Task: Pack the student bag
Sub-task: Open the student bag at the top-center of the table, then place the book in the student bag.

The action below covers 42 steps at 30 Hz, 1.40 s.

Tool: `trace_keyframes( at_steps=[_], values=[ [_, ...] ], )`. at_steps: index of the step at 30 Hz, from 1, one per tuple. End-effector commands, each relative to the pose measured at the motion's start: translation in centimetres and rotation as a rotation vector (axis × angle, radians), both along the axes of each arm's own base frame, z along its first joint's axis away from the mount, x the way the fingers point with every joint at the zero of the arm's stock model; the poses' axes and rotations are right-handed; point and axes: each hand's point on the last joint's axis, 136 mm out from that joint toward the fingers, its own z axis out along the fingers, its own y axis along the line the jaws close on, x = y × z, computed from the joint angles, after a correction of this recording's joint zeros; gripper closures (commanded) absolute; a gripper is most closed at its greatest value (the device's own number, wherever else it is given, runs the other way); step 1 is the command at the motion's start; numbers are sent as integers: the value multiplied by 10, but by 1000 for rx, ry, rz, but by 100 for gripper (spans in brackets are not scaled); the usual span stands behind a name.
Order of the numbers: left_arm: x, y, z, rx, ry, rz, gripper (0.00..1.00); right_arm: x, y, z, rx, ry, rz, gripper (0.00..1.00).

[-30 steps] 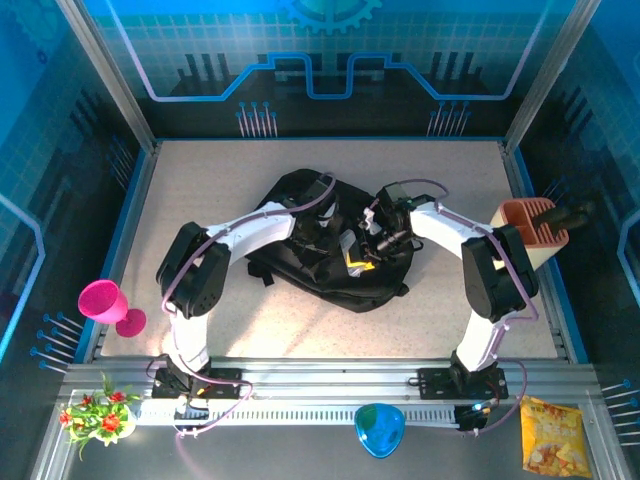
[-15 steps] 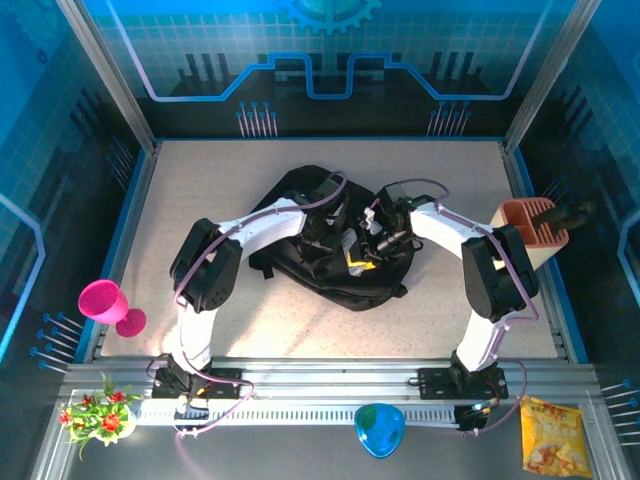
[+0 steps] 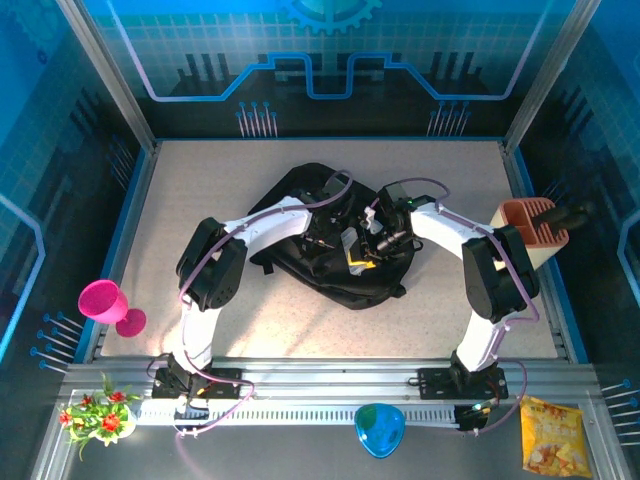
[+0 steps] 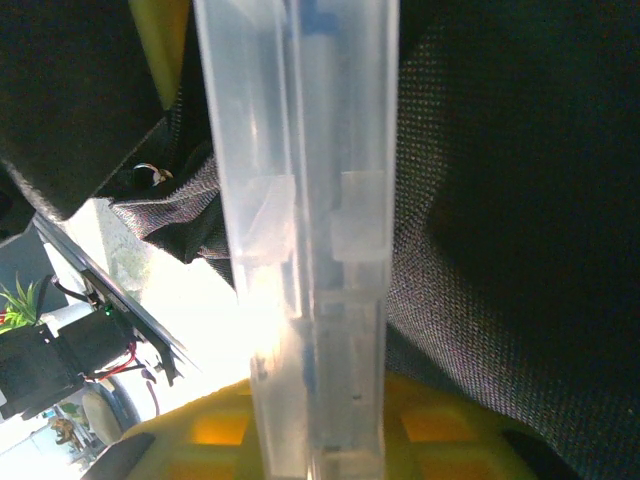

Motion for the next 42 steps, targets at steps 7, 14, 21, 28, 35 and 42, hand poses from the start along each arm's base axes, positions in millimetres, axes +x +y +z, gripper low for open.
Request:
trace_keyframes(
  at_steps=[7,14,21,28,35,42],
  values=[
    [7,27,-13,-28,58,88,92,-29,-28,-23,-130,163,-58,89],
    [5,9,32,-186,-32,20,96,-26,-4,-3,15,160,-23,89],
    [-5,1,52,-281,-107,-55,96,-15,20,7,119,171,4,89],
    [-7,-3,58,-295,-128,-82,96,6,46,18,175,129,49,89],
    [-5,4,52,-269,-124,-50,95,53,39,3,90,17,22,82],
    [-1,10,46,-275,-99,-5,93,55,24,33,81,-141,-8,52]
  ],
)
